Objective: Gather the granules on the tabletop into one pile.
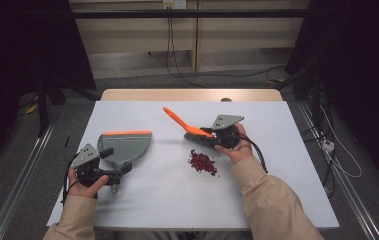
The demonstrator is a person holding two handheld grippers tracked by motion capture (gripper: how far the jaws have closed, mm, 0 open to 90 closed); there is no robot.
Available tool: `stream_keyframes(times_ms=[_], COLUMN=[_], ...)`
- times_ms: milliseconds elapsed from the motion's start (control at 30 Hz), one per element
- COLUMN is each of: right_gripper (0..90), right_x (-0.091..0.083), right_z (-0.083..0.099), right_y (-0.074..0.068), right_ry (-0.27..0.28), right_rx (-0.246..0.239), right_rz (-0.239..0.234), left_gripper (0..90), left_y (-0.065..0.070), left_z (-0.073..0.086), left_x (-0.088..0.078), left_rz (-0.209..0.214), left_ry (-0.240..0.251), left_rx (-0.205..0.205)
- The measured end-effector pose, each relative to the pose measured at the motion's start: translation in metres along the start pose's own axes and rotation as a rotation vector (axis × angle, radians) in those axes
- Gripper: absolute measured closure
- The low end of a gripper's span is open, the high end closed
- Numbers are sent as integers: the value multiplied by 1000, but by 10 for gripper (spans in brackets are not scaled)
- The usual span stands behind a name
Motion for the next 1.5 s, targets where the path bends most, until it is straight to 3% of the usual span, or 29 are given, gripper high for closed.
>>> stream_keyframes(times_ms=[133, 333, 467, 700, 767, 900, 1067, 1133, 1433, 1500], right_gripper=[715, 715, 715, 715, 714, 714, 714, 714, 714, 714], right_x=[-1, -13, -20, -21, -22, -28, -27, -23, -17, -19], right_z=[0, 4, 5, 4, 2, -1, 6, 10, 2, 0], right_y=[-14, -28, -33, -36, -34, -24, -15, -17, -34, -34], right_ry=[-5, -2, 1, 15, 22, 61, 33, 19, 60, 82], right_rx=[-93, -147, -156, -145, -146, -96, -67, -50, -16, 12], right_rz=[-71, -148, -171, -193, -175, -136, -85, -85, -98, -106], left_gripper=[61, 61, 61, 61, 61, 61, 61, 61, 61, 61], left_y=[0, 0, 0, 0, 0, 0, 1, 1, 1, 1], left_z=[0, 0, 0, 0, 0, 0, 1, 1, 1, 1], left_x=[0, -1, -1, -1, -1, -1, 0, 0, 0, 0], left_rz=[-1, -3, -4, -6, -6, -4, -2, -3, -1, -2], left_ry=[1, 0, -1, 0, 0, 1, -3, -3, -3, -3], left_rx=[-2, -1, 0, 2, 2, 1, 1, 1, 2, 1])
Point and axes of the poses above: each handheld gripper's, and its own axes: x roughly forward along the jaws, z roughly out of its underside, y roughly to its right, the point moved 7 cm from there along x, roughly forward along the jaws, and after that the axes turned 1 degree about -z, right-handed, at the moved point
